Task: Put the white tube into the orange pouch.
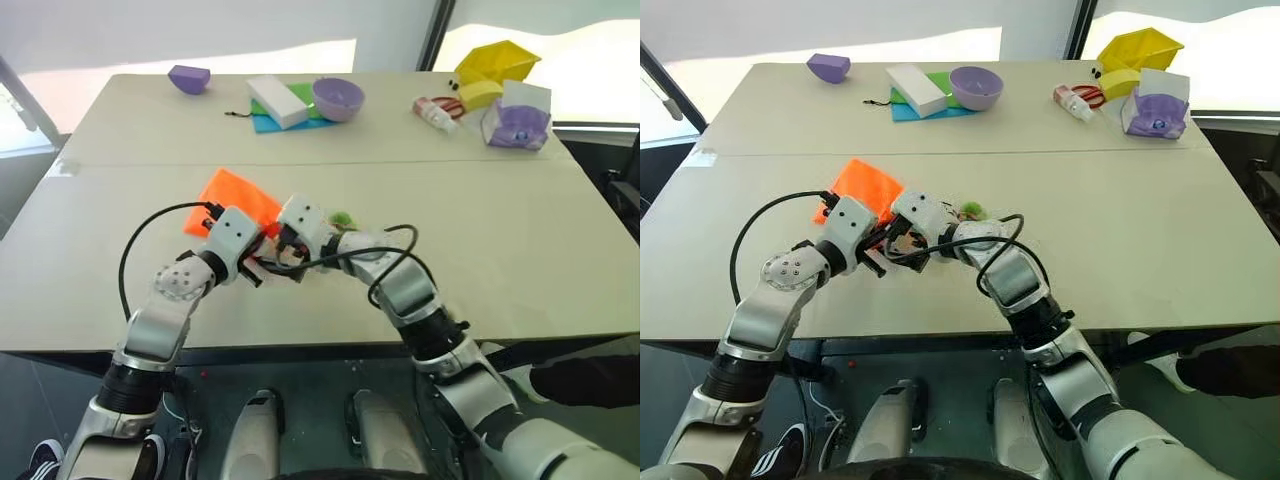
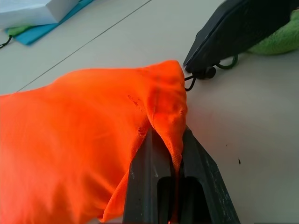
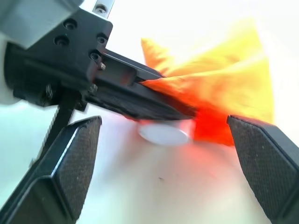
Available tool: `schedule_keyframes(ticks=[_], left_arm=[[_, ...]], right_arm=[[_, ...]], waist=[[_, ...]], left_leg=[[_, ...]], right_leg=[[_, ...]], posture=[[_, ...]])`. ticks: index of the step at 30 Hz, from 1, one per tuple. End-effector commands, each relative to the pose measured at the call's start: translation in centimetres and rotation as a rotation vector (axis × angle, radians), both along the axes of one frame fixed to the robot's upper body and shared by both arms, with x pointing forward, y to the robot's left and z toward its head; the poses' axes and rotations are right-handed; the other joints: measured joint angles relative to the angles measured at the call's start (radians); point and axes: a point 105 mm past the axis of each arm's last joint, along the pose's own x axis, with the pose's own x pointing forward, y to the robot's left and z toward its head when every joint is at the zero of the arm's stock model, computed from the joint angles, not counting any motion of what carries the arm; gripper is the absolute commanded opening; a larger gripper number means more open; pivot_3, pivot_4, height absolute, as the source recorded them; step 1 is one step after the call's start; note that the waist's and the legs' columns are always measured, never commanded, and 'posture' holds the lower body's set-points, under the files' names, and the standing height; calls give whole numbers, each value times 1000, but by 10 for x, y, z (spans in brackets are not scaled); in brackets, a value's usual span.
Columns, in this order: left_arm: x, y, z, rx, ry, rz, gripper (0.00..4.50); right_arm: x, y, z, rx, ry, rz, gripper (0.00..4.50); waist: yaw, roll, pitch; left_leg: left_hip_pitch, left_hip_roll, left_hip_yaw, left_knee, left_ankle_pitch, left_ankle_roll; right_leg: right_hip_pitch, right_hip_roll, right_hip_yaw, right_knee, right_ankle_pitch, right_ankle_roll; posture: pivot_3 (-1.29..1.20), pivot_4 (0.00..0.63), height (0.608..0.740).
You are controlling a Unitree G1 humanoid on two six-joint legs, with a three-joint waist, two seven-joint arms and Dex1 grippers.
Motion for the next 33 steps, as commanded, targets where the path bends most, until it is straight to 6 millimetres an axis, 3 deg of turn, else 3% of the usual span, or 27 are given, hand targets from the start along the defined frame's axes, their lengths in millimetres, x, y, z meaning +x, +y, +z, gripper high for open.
schedule_keyframes(ticks=[1,5,10,17,24,33], left_arm=[[-1,11,-4,24,13,29,0],[-3,13,-6,44,19,16,0],[-13,16,-7,42,28,-28,0],[-16,27,-14,132,12,-33,0],[-13,25,-14,121,5,-35,0],[-13,22,-14,115,3,-37,0]], right_arm=[[-11,-3,7,15,-17,43,4469],[-13,-18,5,7,-29,29,4469],[0,-53,15,26,-83,-59,4469],[36,-96,19,7,-151,-253,4469],[54,-98,-10,24,-30,-314,4469],[71,-97,-21,-11,-12,-392,4469]], waist=[[-1,0,0],[-2,0,0],[0,0,0],[-2,0,0],[-1,0,0],[-1,0,0]], left_leg=[[0,0,0,0,0,0],[0,0,0,0,0,0],[0,0,1,0,0,0],[1,0,1,0,0,0],[1,0,1,-1,0,0],[1,1,1,0,0,0]], right_leg=[[0,0,0,0,0,-1],[0,0,0,0,1,-3],[0,0,1,-1,1,-3],[0,0,2,-2,1,-3],[0,0,2,-2,2,-4],[0,1,3,-2,2,-4]], posture=[[0,150,740],[0,150,740],[0,150,740],[0,150,740],[0,150,740],[0,150,740]])
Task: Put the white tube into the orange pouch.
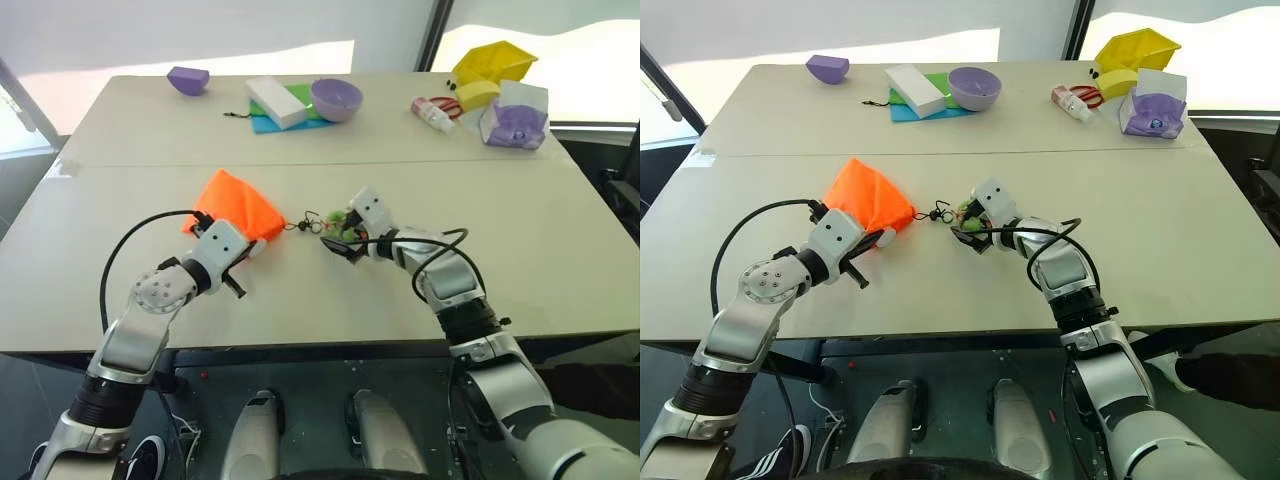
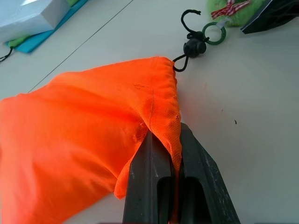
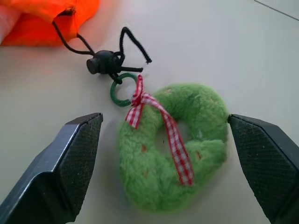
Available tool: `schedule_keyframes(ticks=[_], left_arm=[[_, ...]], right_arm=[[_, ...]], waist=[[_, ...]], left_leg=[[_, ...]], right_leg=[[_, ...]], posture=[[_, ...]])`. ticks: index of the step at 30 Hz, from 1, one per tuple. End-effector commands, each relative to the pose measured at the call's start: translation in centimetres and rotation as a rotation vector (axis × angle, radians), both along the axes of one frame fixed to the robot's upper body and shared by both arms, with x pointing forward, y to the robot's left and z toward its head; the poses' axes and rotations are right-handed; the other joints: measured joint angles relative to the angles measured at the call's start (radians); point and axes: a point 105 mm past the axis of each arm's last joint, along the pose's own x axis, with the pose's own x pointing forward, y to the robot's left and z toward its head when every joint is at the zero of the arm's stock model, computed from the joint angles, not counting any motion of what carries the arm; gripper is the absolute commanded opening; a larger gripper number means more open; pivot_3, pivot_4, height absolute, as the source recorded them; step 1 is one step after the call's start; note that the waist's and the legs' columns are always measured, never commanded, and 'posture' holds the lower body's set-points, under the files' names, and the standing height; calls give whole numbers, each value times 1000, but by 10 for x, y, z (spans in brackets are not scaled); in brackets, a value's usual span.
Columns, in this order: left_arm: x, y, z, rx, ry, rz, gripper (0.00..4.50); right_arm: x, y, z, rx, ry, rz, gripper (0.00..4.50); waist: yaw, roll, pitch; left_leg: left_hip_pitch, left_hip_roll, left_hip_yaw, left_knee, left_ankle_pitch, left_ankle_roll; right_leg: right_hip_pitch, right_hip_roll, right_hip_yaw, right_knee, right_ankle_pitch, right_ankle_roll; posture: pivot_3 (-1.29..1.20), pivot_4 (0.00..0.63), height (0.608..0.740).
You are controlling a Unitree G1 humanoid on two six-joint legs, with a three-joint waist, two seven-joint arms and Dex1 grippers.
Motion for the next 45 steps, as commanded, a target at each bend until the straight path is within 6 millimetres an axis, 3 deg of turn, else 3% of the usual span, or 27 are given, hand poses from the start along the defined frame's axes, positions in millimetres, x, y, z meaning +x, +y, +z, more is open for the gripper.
schedule_keyframes(ticks=[1,3,6,12,13,16,20,25,27,33,40,45], left_arm=[[-1,6,-8,5,34,31,0],[-1,8,-8,-6,40,43,0],[-1,14,-7,-8,42,60,0],[-4,19,-8,-137,93,45,0],[-6,18,-10,-184,119,30,0],[-6,18,-9,-198,123,19,847],[-12,10,-8,-207,141,-55,2822],[-22,4,8,-204,116,-205,2822],[-23,3,23,-161,63,-281,2822],[-5,5,47,-79,-43,-325,2822],[9,1,51,30,-82,-400,2822],[26,-19,47,34,-60,-502,2822]], right_arm=[[7,-3,9,-13,-54,-19,4469],[6,-4,6,2,-31,-14,4469],[2,-7,5,22,-17,-6,3213],[-8,-13,7,56,-5,9,20],[-9,-14,9,60,-10,7,20],[-14,-9,8,58,-17,15,0],[-16,-6,5,57,-19,8,0],[-14,-2,6,55,-35,4,0],[-13,-1,6,57,-34,1,0],[-2,-6,5,73,-31,-83,0],[5,-14,0,67,-12,-132,0],[-1,-5,-7,54,4,-94,0]], waist=[[0,0,0],[-1,0,0],[-1,0,0],[0,0,0],[1,0,0],[1,0,0],[1,0,0],[0,0,0],[0,0,0],[1,0,0],[2,0,0],[6,0,0]], left_leg=[[0,0,0,0,0,0],[0,0,0,0,0,0],[0,1,0,0,0,0],[0,1,0,0,0,0],[0,1,0,0,0,0],[0,1,0,0,0,0],[-1,1,1,0,0,0],[-1,2,1,0,0,0],[-1,2,1,-1,0,0],[-2,3,2,-1,0,0],[-3,4,3,-1,0,0],[-5,4,3,-1,0,0]], right_leg=[[0,0,0,0,0,0],[0,0,0,0,0,0],[0,1,0,0,0,0],[0,1,0,0,0,0],[0,1,0,0,0,0],[0,1,0,0,0,0],[0,1,0,-1,0,0],[0,1,0,-3,0,0],[-1,1,0,-3,0,0],[-1,1,0,-5,1,-1],[-1,3,0,-8,1,-1],[-1,3,-1,-9,1,-1]], posture=[[0,150,740],[0,150,740],[0,150,740],[0,150,740],[0,150,740],[0,150,740],[0,150,740],[0,150,740],[0,150,740],[0,150,740],[0,150,740],[0,150,740]])
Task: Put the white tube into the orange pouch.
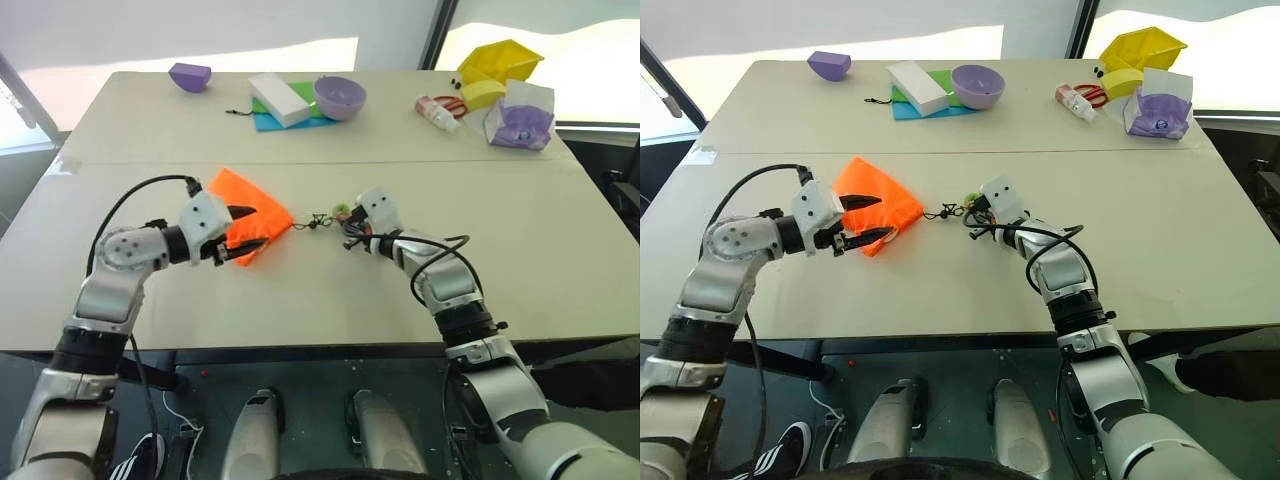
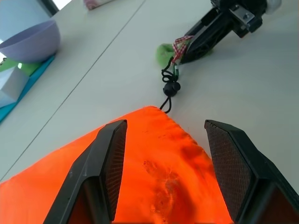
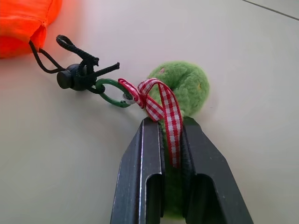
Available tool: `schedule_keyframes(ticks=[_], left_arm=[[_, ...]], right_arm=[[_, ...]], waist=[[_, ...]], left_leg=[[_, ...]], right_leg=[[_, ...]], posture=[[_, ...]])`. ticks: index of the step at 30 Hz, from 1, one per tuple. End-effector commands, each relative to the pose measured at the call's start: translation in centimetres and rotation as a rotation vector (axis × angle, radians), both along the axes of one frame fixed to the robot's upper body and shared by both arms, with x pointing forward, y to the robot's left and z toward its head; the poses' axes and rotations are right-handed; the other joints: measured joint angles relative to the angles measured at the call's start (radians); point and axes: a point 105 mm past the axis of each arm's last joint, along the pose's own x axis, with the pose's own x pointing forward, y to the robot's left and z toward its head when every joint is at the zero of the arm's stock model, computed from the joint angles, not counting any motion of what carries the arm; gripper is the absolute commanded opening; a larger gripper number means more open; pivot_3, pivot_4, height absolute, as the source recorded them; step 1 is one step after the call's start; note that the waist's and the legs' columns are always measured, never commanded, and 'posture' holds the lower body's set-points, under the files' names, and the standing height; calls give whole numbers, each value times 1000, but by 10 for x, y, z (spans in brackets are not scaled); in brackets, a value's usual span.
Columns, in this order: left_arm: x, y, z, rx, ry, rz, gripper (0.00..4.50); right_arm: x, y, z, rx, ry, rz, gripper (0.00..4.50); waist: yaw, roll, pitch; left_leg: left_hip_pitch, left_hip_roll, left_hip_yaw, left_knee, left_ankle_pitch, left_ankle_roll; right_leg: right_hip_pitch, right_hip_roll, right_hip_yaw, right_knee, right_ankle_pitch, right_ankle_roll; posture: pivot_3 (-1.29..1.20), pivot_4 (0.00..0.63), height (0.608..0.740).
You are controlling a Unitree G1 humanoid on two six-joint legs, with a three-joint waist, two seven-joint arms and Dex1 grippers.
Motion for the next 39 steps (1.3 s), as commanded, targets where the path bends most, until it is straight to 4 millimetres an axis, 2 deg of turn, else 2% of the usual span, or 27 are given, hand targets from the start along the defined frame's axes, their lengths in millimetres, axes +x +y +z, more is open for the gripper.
schedule_keyframes(ticks=[1,8,10,14,16,18,21,24,27,39], left_arm=[[10,-18,2,0,1,-76,2822],[38,-42,-1,-72,273,-175,2822],[38,-43,-16,108,265,-223,2822],[48,-61,-8,113,324,-235,2822],[50,-60,-19,197,350,-223,2822],[55,-61,-21,209,360,-194,2822],[61,-69,-18,157,370,-152,2822],[62,-68,-25,192,379,-139,2822],[63,-71,-27,148,407,-119,2822],[62,-68,-36,115,461,-91,2822]], right_arm=[[-3,4,-3,3,5,14,0],[0,10,-1,10,-15,-1,0],[1,10,-1,7,-22,-4,0],[1,13,-1,7,-30,-8,0],[1,14,-1,11,-34,-8,0],[1,15,-1,12,-35,-9,0],[0,16,-2,10,-34,-14,0],[0,15,-2,11,-35,-20,0],[-1,15,-3,10,-34,-23,0],[0,21,2,11,-51,-12,0]], waist=[[2,0,0],[-5,0,0],[-10,0,0],[-10,0,0],[-12,0,0],[-17,0,0],[-20,0,0],[-24,0,0],[-24,0,0],[-24,0,0]], left_leg=[[0,0,0,0,0,0],[0,0,-1,1,0,0],[0,0,-1,1,0,0],[-1,1,-2,0,0,0],[-1,0,-2,1,0,0],[-1,0,-2,1,0,0],[-1,0,-2,1,0,0],[-1,0,-2,0,0,0],[-1,0,-2,0,0,0],[0,0,-3,1,0,0]], right_leg=[[1,0,0,0,0,0],[0,2,0,0,1,2],[0,3,0,1,2,4],[0,3,0,1,2,4],[0,3,0,0,2,4],[0,2,0,0,2,4],[0,3,0,1,1,5],[0,3,0,1,1,5],[0,3,-1,2,1,6],[0,3,-1,5,1,7]], posture=[[0,150,740],[0,150,740],[0,150,740],[0,150,740],[0,150,740],[0,150,740],[0,150,740],[0,150,740],[0,150,740],[0,150,740]])
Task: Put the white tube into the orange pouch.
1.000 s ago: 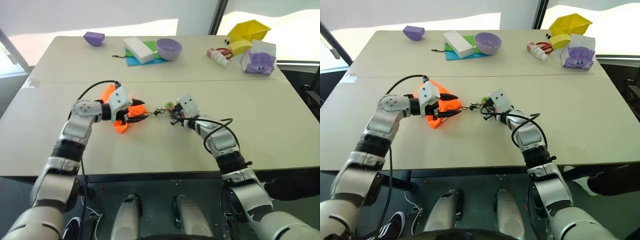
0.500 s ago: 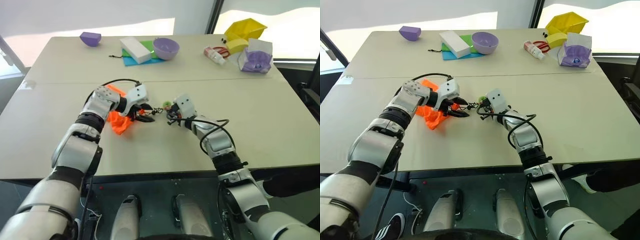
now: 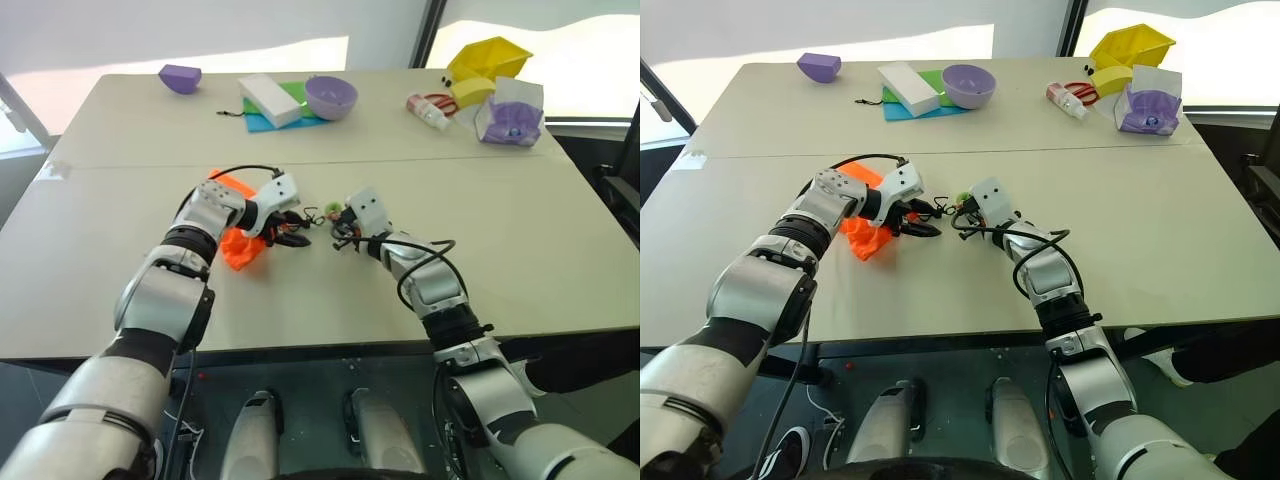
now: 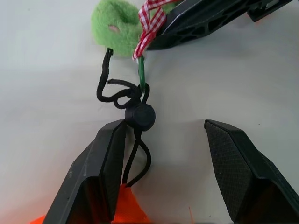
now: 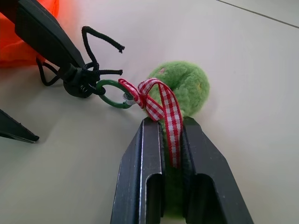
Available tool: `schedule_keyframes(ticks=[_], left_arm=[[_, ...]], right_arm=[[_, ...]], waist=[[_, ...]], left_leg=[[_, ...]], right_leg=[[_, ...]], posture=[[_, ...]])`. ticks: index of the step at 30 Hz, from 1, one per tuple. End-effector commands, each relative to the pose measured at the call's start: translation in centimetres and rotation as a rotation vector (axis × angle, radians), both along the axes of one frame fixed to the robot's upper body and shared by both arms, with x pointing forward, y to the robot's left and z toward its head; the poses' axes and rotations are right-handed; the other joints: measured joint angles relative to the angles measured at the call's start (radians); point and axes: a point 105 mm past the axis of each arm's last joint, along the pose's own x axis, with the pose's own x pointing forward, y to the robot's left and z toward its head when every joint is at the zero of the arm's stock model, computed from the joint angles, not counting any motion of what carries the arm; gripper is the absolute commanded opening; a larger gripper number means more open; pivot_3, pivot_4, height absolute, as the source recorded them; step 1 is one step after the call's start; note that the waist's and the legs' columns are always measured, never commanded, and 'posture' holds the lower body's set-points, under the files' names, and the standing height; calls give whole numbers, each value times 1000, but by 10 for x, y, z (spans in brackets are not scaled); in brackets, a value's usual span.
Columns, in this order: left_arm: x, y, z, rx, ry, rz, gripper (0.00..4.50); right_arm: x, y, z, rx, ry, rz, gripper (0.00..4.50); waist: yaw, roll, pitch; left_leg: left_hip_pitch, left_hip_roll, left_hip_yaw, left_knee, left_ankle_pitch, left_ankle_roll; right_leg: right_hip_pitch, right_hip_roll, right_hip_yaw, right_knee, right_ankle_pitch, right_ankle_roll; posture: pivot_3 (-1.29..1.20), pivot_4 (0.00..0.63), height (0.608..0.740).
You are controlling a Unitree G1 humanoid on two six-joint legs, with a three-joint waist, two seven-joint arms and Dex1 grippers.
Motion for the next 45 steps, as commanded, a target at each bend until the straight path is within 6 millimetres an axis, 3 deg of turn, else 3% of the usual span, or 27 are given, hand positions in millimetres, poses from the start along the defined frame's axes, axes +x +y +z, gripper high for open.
schedule_keyframes(ticks=[1,8,11,24,34,37,38,45], left_arm=[[1,-3,8,-50,5,7,2822],[0,-2,8,-80,43,19,2822],[-2,-1,2,-38,40,6,1618],[1,-1,5,-65,10,16,1618],[-2,-5,-5,-49,10,2,1618],[-2,-4,-7,-45,7,8,277],[-2,-4,-7,-45,4,10,87],[-3,0,-3,-53,-1,-4,87]], right_arm=[[-1,5,3,-1,-16,12,0],[0,5,4,-8,-26,7,0],[1,5,5,-8,-29,5,0],[-1,6,4,-10,-28,10,0],[-1,7,3,-13,-24,16,0],[-2,6,3,-15,-24,16,0],[-2,6,3,-15,-25,16,0],[-1,5,4,-16,-28,11,0]], waist=[[0,0,0],[-1,0,0],[-1,0,0],[0,0,0],[0,0,0],[0,0,0],[0,0,0],[0,0,0]], left_leg=[[0,0,0,0,0,0],[0,0,0,0,0,0],[1,0,0,0,0,0],[1,0,0,1,0,0],[1,0,0,1,0,0],[1,0,0,2,0,0],[1,0,0,2,0,0],[1,0,0,2,0,0]], right_leg=[[0,0,0,0,0,0],[-1,0,0,4,-1,1],[-1,0,0,5,-1,1],[-1,0,0,5,-1,1],[-1,0,0,6,-1,1],[-1,0,0,6,-1,1],[-1,0,0,6,-1,1],[-1,0,0,6,-1,1]], posture=[[0,150,740],[0,150,740],[0,150,740],[0,150,740],[0,150,740],[0,150,740],[0,150,740],[0,150,740]])
